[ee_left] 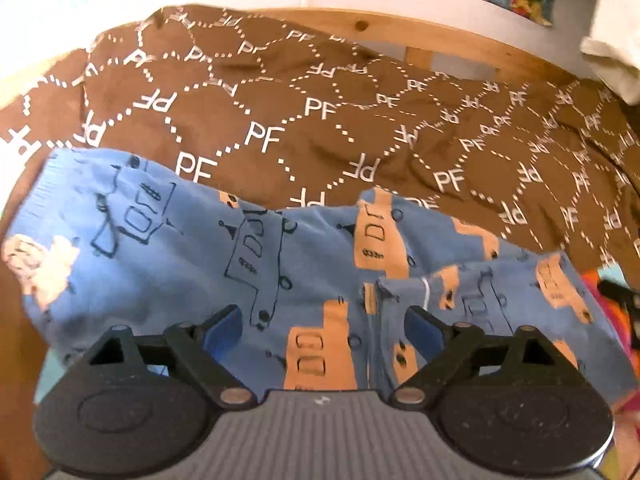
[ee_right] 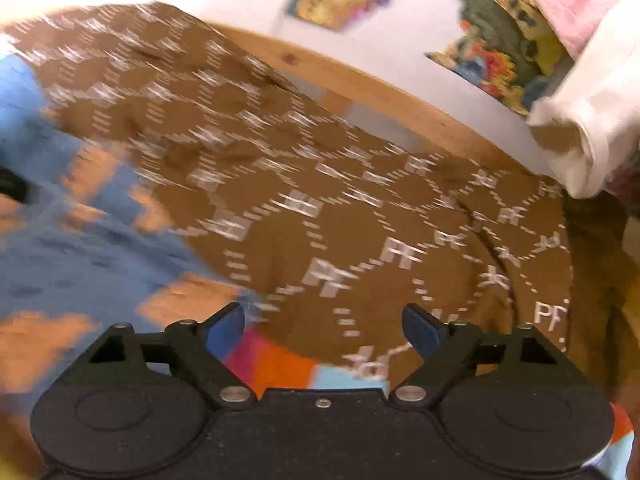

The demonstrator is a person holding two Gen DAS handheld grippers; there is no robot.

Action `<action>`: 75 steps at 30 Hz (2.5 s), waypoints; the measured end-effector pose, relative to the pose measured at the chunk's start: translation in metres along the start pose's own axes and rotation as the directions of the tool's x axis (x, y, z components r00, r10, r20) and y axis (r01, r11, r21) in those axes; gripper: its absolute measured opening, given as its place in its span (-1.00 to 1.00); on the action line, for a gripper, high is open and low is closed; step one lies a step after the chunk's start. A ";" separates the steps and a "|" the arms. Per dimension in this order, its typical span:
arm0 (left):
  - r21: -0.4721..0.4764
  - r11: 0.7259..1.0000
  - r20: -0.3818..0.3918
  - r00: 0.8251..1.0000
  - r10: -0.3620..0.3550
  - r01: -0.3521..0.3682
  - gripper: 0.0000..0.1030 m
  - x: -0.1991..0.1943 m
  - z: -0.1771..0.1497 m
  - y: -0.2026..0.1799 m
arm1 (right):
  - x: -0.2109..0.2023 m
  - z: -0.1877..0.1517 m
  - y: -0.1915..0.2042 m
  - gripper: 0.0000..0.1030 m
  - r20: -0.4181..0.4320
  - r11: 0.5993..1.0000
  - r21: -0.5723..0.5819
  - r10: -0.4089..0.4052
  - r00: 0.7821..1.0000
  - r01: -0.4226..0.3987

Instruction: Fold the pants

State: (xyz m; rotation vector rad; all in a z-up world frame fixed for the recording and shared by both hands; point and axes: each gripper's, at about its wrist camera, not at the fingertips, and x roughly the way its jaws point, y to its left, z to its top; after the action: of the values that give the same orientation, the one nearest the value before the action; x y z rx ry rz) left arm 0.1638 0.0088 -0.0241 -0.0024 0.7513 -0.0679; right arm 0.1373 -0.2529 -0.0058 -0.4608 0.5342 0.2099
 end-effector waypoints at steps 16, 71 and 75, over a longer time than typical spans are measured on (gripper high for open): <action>0.084 0.986 -0.023 0.989 0.145 -0.143 0.95 -0.017 -0.030 0.002 | -0.012 0.013 0.016 0.94 0.109 0.990 -0.007 0.140 0.984 -0.140; 0.038 0.985 0.348 0.922 -0.172 0.169 -0.64 -0.113 0.037 0.016 | -0.030 0.040 0.017 0.94 0.132 0.971 0.036 0.229 0.965 -0.235; 0.211 0.942 0.287 0.905 -0.316 0.262 -0.64 -0.105 0.036 -0.041 | -0.045 0.023 -0.036 0.95 0.111 0.972 0.173 0.142 0.984 -0.160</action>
State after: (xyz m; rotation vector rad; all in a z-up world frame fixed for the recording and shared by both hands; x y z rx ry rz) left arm 0.1093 -0.0264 0.0745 0.0349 0.4151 -0.4076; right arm 0.1206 -0.2771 0.0492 -0.2307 0.4872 0.3250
